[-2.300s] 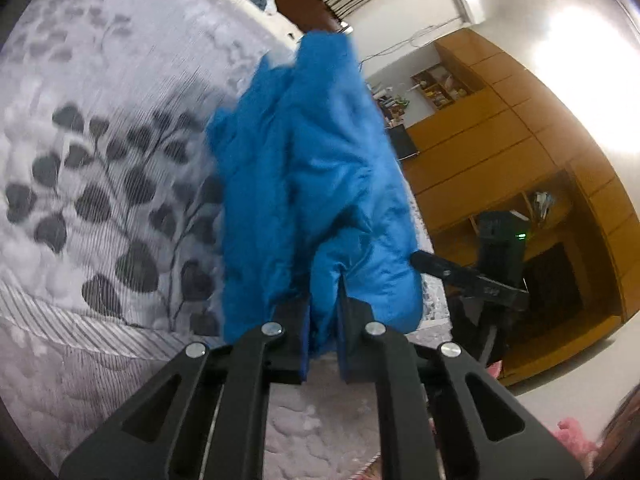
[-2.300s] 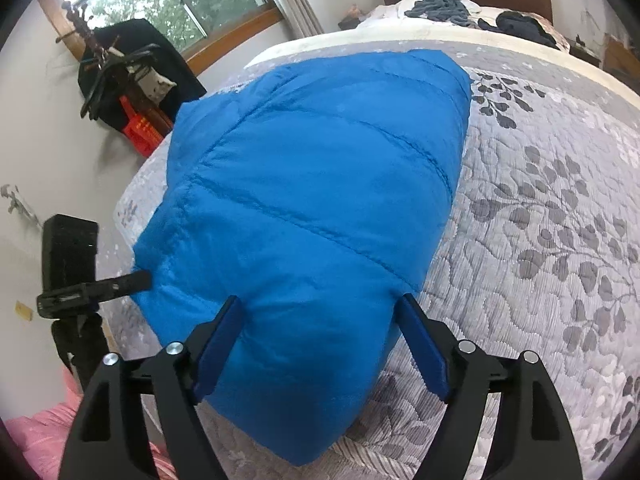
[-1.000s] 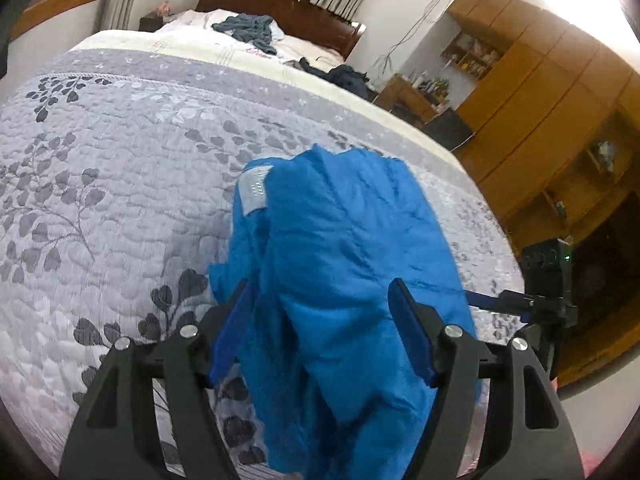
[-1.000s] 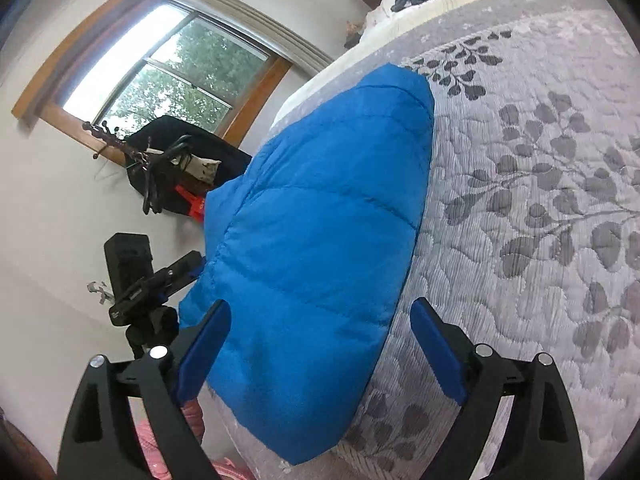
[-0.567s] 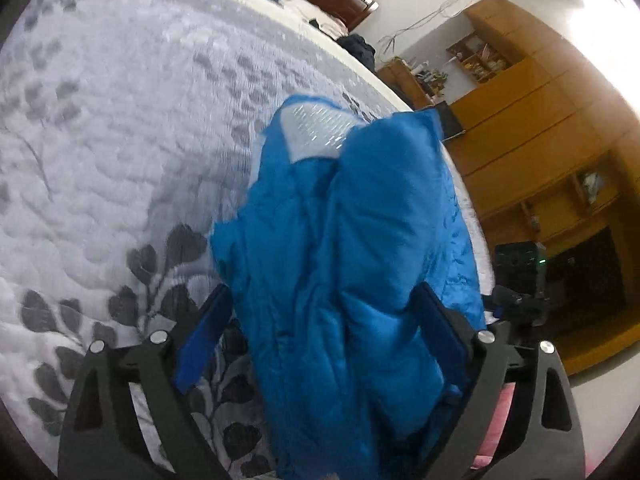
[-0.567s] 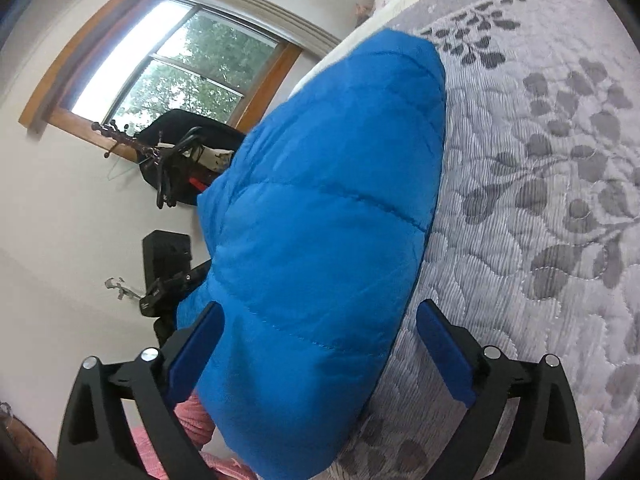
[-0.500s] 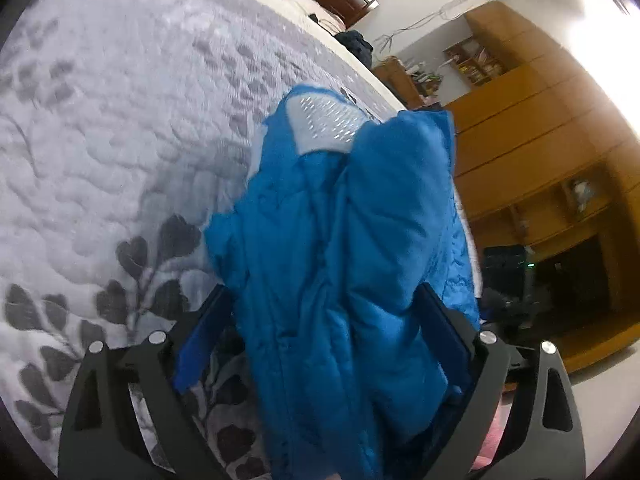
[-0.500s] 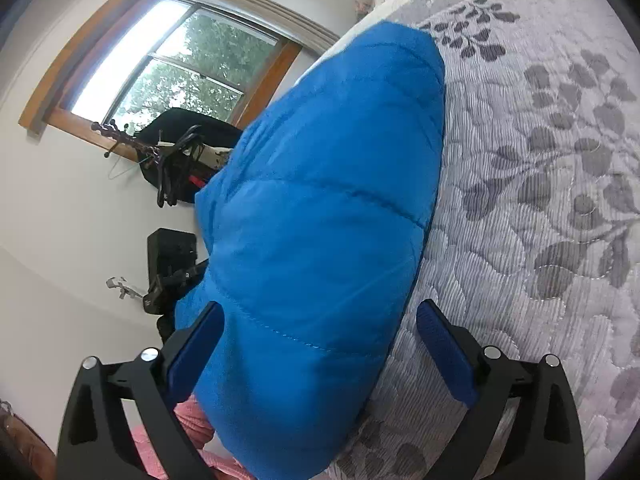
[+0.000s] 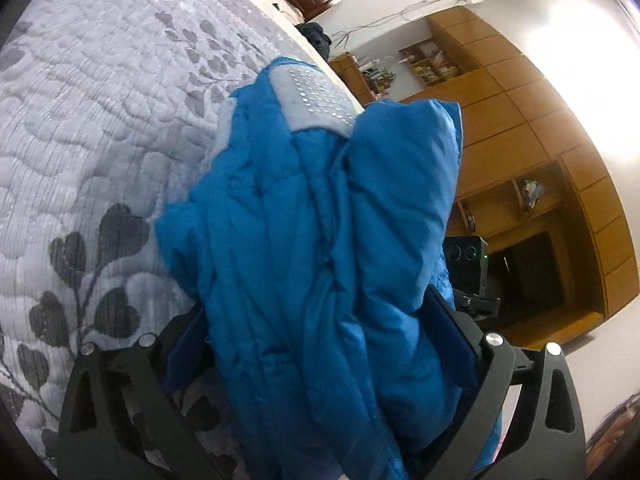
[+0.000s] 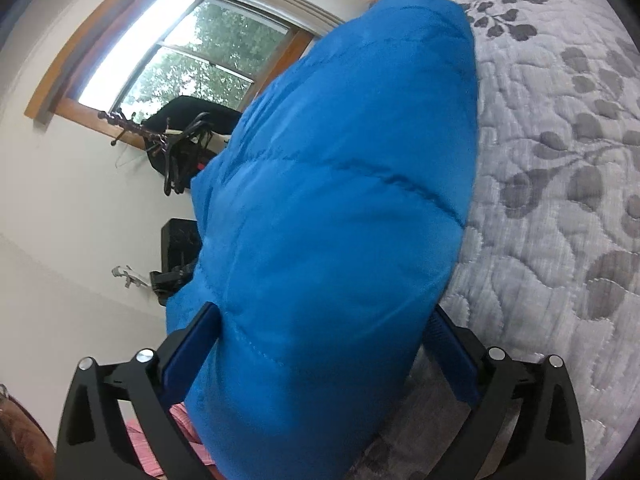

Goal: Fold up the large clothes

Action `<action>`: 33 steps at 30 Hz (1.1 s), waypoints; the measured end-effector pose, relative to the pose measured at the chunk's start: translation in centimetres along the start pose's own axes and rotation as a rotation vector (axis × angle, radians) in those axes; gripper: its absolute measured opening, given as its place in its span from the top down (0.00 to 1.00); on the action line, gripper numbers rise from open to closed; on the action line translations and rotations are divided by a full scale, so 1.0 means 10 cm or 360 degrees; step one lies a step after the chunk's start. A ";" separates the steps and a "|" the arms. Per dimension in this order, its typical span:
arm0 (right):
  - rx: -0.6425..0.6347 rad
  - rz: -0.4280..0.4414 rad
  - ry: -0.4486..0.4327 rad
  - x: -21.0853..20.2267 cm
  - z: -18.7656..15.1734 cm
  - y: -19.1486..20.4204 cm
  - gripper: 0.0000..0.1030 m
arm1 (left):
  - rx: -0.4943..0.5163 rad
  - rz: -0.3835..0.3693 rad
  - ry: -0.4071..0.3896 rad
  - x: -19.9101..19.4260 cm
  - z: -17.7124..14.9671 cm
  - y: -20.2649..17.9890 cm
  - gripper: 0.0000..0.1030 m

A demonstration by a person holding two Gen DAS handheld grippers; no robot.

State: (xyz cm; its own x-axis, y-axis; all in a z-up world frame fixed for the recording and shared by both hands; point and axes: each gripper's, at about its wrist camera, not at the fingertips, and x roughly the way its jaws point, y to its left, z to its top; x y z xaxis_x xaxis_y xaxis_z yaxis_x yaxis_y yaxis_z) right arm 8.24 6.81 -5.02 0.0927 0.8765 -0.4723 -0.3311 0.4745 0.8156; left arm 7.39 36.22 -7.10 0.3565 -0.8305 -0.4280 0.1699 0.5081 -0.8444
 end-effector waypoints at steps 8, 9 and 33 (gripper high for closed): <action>-0.0068 -0.0064 -0.0026 0.05 -0.01 0.10 0.19 | 0.0004 -0.0062 -0.0048 0.09 -0.11 -0.03 0.21; -0.0079 -0.0071 -0.0031 0.03 -0.01 0.12 0.22 | -0.0018 -0.0094 -0.0049 0.10 -0.12 -0.02 0.23; -0.0250 -0.0224 -0.0306 -1.85 0.17 0.27 0.37 | 0.0152 -0.0353 0.0024 1.28 0.01 -1.23 0.42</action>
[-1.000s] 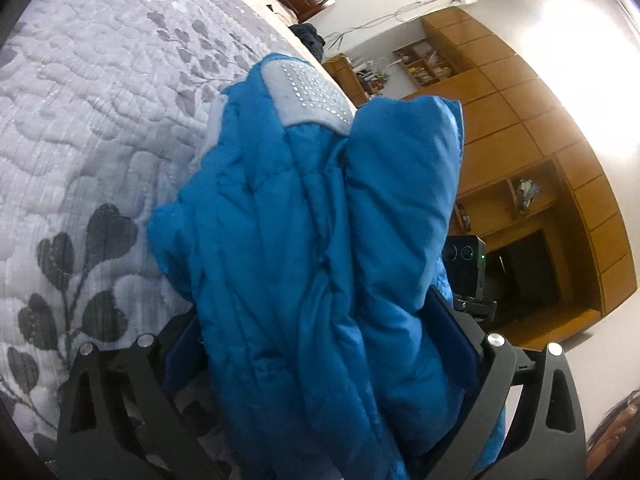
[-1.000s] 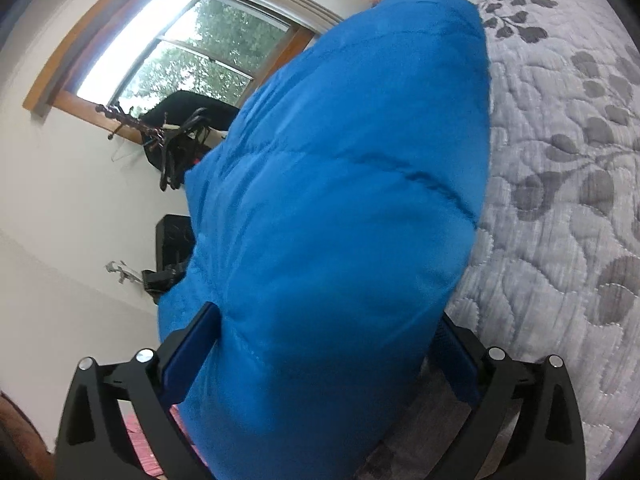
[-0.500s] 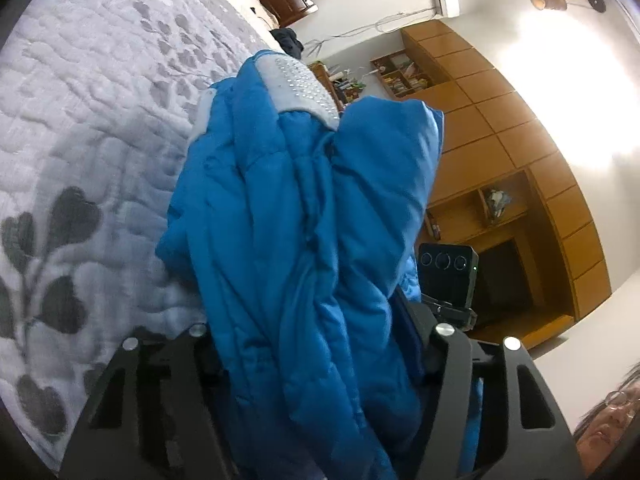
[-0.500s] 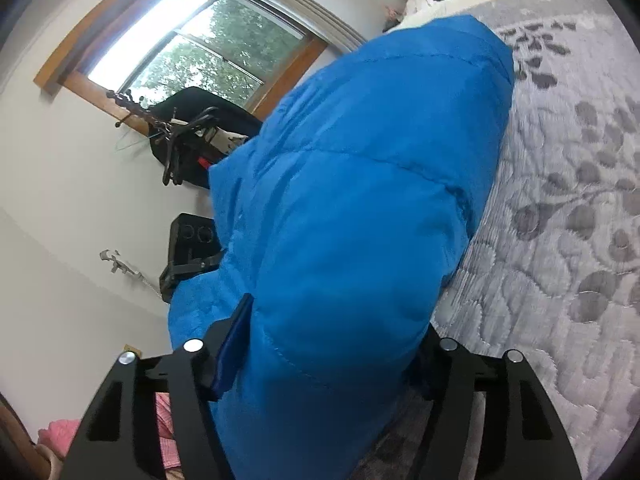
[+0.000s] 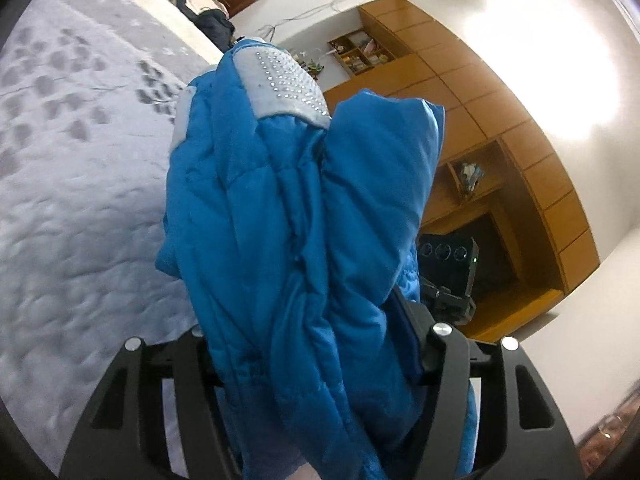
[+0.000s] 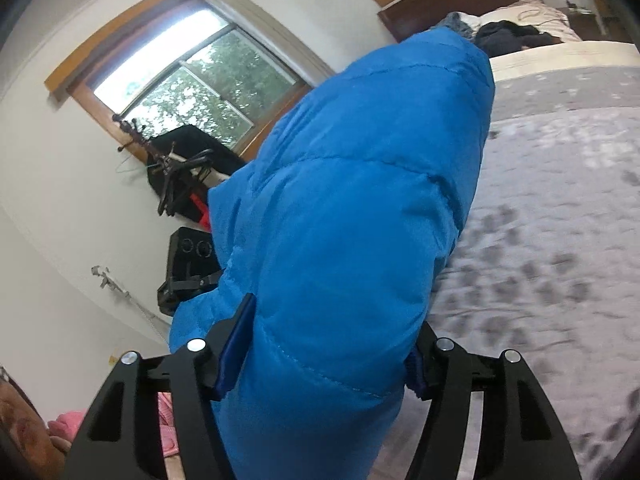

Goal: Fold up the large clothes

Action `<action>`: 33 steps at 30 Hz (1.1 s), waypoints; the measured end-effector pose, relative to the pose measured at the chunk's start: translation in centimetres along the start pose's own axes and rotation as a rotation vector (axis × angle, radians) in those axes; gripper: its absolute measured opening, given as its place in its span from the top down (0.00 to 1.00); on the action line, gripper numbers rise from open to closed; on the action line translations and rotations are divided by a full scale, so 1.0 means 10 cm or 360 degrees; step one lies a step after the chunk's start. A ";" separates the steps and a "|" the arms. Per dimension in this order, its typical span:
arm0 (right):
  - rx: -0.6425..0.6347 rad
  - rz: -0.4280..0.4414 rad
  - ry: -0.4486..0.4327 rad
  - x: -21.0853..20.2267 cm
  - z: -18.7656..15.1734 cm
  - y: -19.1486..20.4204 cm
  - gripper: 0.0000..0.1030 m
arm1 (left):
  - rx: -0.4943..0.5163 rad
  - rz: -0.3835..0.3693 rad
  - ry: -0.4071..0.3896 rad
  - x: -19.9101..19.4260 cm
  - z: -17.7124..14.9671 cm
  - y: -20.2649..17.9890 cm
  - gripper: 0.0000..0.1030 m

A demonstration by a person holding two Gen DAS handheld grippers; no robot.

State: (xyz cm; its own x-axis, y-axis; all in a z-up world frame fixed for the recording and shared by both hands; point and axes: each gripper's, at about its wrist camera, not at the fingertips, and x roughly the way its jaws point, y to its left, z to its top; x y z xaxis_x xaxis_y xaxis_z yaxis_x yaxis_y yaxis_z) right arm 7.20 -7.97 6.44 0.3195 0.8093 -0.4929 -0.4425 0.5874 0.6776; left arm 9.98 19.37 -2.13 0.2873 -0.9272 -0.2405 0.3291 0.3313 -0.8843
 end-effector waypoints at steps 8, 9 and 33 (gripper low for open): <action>0.0171 -0.0051 0.0064 0.02 0.11 -0.83 0.37 | -0.0028 0.0183 0.0056 0.63 0.15 0.25 0.42; 0.0197 -0.0050 0.0077 0.07 0.09 -0.91 0.37 | -0.0060 0.0211 0.0067 0.70 0.14 0.34 0.42; 0.0053 -0.0601 -0.0034 -0.23 -0.36 -0.85 0.03 | 0.0086 0.0537 -0.0026 0.27 -0.02 0.05 0.25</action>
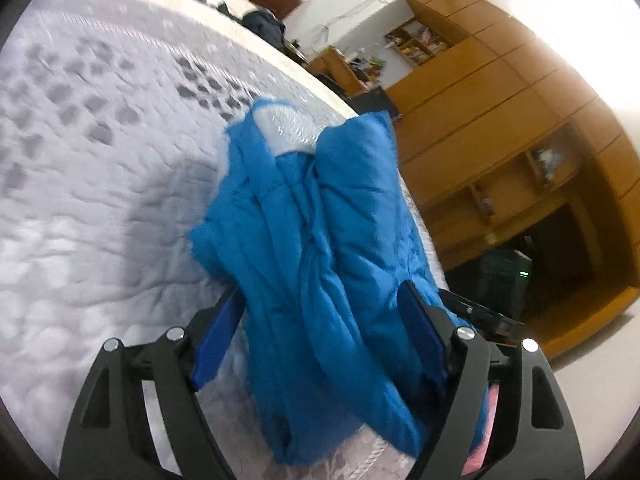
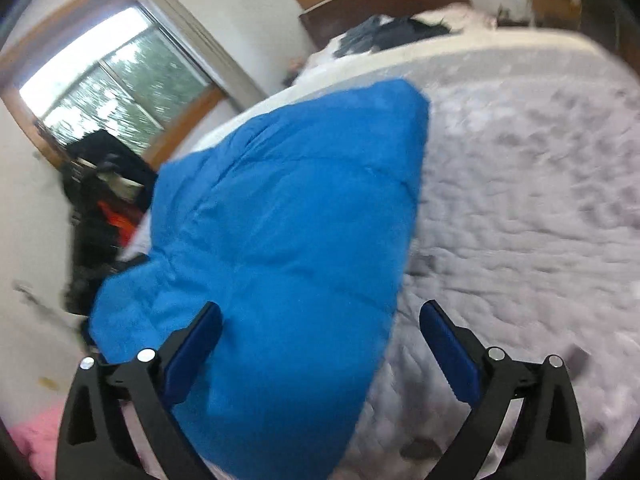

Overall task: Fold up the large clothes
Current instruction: 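Open both grippers and withdraw them from the folded jacket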

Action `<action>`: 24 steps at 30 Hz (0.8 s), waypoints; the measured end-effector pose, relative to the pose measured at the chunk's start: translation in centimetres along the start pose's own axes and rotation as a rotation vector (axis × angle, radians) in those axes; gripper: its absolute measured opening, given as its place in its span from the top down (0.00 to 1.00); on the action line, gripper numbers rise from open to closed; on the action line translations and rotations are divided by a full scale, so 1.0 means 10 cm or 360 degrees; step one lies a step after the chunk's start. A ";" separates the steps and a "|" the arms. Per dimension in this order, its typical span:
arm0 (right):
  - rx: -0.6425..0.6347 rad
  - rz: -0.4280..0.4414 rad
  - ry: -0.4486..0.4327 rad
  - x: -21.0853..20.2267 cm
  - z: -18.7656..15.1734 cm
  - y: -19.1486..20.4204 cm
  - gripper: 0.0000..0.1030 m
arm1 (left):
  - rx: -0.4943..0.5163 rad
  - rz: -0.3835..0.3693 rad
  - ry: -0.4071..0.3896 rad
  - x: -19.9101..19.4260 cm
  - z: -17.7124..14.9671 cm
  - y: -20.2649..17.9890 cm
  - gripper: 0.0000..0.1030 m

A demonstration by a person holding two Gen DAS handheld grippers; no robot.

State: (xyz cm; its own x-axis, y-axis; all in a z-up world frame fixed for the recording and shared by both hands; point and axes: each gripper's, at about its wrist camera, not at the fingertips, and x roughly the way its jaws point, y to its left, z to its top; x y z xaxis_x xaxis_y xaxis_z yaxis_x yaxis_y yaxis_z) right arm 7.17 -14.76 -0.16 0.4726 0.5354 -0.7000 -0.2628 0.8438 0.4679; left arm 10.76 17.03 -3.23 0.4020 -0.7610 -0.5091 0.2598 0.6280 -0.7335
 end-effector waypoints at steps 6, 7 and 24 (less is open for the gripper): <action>-0.0027 -0.0238 -0.0037 -0.28 -0.24 0.26 0.04 | 0.0196 0.0222 -0.0143 -0.49 -0.17 -0.41 0.19; -0.0034 -0.0248 -0.0050 -0.33 -0.30 0.30 0.04 | 0.0217 0.0243 -0.0160 -0.54 -0.20 -0.46 0.17; -0.0099 -0.0608 -0.0090 -0.71 -0.86 0.92 0.04 | 0.0356 0.0701 -0.0232 -0.81 -0.88 -1.15 0.06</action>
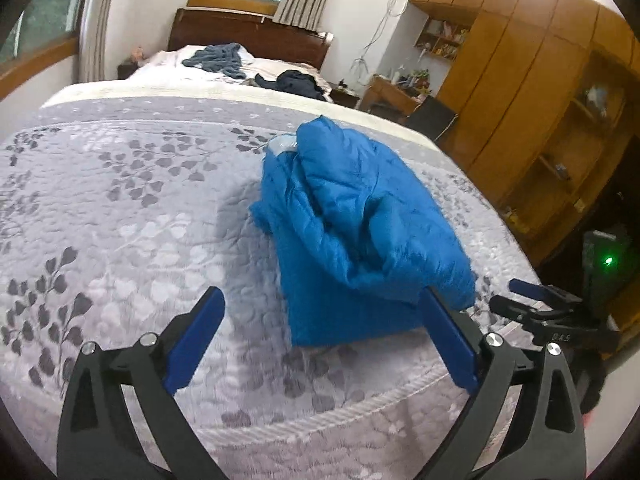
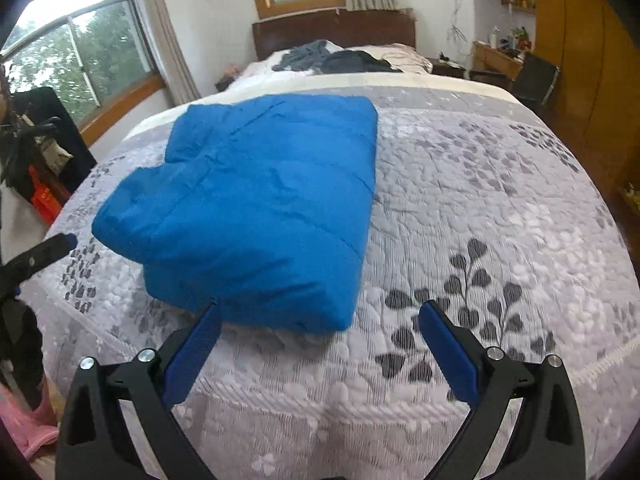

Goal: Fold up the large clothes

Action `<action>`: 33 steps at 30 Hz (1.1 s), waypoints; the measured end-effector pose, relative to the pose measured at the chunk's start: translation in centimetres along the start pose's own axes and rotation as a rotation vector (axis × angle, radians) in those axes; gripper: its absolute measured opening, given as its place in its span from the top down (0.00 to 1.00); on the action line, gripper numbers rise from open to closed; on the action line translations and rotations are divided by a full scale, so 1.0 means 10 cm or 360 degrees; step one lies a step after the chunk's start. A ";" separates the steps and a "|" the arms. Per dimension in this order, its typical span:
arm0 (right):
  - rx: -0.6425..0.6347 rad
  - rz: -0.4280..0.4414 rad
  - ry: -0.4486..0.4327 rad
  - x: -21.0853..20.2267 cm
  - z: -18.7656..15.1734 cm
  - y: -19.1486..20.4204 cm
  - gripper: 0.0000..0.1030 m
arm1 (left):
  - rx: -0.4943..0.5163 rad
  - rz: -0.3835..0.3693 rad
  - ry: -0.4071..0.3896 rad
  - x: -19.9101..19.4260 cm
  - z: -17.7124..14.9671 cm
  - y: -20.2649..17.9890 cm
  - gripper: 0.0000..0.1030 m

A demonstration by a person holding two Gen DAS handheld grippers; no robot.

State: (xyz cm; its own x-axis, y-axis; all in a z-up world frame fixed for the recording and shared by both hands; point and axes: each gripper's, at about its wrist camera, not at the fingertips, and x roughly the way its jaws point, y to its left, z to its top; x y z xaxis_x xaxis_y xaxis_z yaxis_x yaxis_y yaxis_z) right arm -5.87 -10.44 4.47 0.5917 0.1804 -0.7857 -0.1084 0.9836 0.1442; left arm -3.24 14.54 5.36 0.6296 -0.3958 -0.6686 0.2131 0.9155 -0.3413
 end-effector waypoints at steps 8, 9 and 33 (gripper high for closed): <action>0.0056 -0.0013 -0.0016 -0.12 -0.09 0.00 0.04 | 0.0057 0.0127 0.0015 -0.10 -0.22 -0.14 0.05; 0.0058 -0.0022 -0.0019 -0.13 -0.10 0.00 0.04 | 0.0059 0.0140 0.0018 -0.11 -0.23 -0.15 0.05; -0.0013 -0.0168 -0.0032 -0.23 -0.16 0.14 0.04 | 0.0131 0.0335 -0.0012 -0.23 -0.44 -0.41 0.05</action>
State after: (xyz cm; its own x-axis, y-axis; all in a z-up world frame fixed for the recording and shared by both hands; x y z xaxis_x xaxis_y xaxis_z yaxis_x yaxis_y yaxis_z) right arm -8.65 -9.43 5.48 0.6159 0.0758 -0.7842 -0.0508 0.9971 0.0564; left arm -8.80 11.41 5.39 0.6719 -0.1949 -0.7145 0.1362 0.9808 -0.1395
